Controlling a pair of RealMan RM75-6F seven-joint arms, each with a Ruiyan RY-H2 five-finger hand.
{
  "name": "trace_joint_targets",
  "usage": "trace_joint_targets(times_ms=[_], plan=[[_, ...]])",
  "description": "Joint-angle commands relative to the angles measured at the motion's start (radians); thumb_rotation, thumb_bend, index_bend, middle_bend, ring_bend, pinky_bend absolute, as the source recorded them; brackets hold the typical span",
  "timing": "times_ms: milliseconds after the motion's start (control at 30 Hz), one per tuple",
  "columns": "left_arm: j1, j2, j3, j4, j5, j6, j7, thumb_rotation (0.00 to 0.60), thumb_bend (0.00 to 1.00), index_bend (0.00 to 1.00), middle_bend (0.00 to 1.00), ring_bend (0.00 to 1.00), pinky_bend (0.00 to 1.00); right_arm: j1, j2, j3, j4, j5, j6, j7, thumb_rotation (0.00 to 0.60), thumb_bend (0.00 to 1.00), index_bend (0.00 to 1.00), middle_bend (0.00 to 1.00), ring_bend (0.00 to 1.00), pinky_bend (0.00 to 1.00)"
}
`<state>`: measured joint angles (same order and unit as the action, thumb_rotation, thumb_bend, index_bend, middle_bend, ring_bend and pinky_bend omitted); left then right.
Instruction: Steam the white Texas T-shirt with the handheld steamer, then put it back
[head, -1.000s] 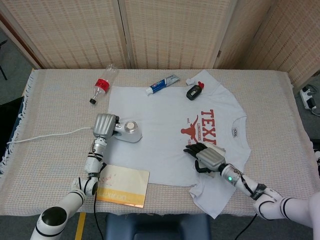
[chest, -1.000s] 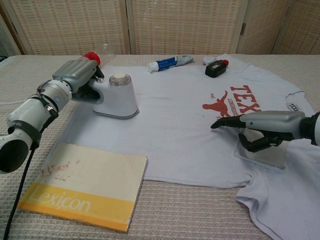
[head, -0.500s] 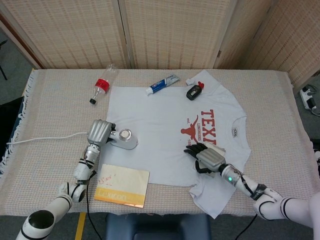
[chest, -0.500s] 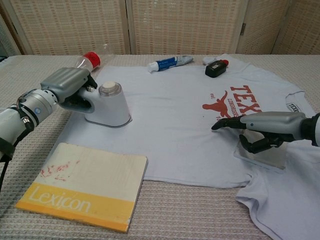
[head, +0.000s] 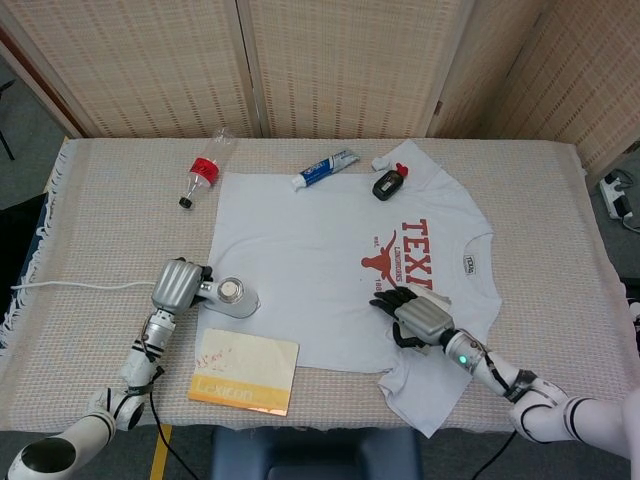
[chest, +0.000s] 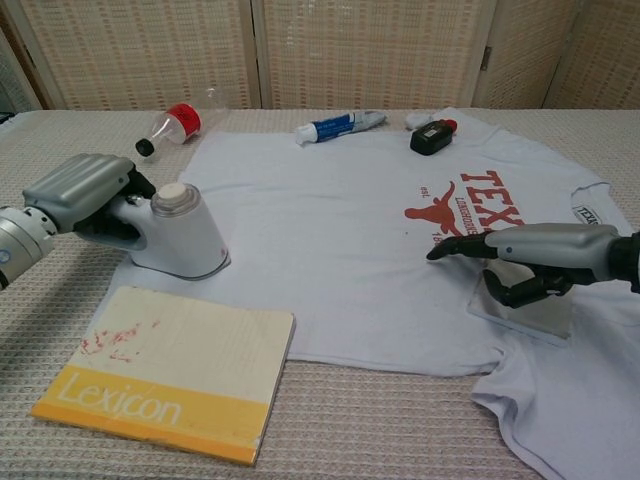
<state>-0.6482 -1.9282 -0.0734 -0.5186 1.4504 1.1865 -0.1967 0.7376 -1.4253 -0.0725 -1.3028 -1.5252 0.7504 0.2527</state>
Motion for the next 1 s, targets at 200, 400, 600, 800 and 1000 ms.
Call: trace_joint_targets(times_ms=[200,400,600,800,1000], plan=[[0.025,0.101,-0.06,-0.121,-0.024,0.084,-0.001,0.6,0.36,0.86,1.0,0.88,0.67,-0.014,0.028,0.011,-0.024,-0.021,0.06,0.018,0.262,0.88,0.0,0.0,0.0,0.0],[0.032,0.168,-0.143,-0.148,-0.118,0.038,0.025,0.6,0.36,0.86,1.0,0.88,0.67,-0.04,0.092,0.031,-0.077,-0.041,0.157,0.023,0.266,0.77,0.0,0.0,0.0,0.0],[0.056,0.153,-0.183,-0.055,-0.208,-0.054,0.055,0.6,0.35,0.84,1.0,0.86,0.67,-0.084,0.175,0.047,-0.138,-0.039,0.252,-0.012,0.266,0.42,0.0,0.0,0.0,0.0],[0.057,0.111,-0.221,0.045,-0.27,-0.115,0.075,0.6,0.35,0.81,0.98,0.84,0.67,-0.143,0.243,0.051,-0.198,-0.014,0.322,-0.075,0.261,0.16,0.0,0.0,0.0,0.0],[0.05,0.094,-0.24,0.071,-0.309,-0.197,0.126,0.6,0.22,0.52,0.7,0.58,0.55,-0.197,0.289,0.052,-0.241,0.006,0.375,-0.115,0.265,0.05,0.0,0.0,0.0,0.0]])
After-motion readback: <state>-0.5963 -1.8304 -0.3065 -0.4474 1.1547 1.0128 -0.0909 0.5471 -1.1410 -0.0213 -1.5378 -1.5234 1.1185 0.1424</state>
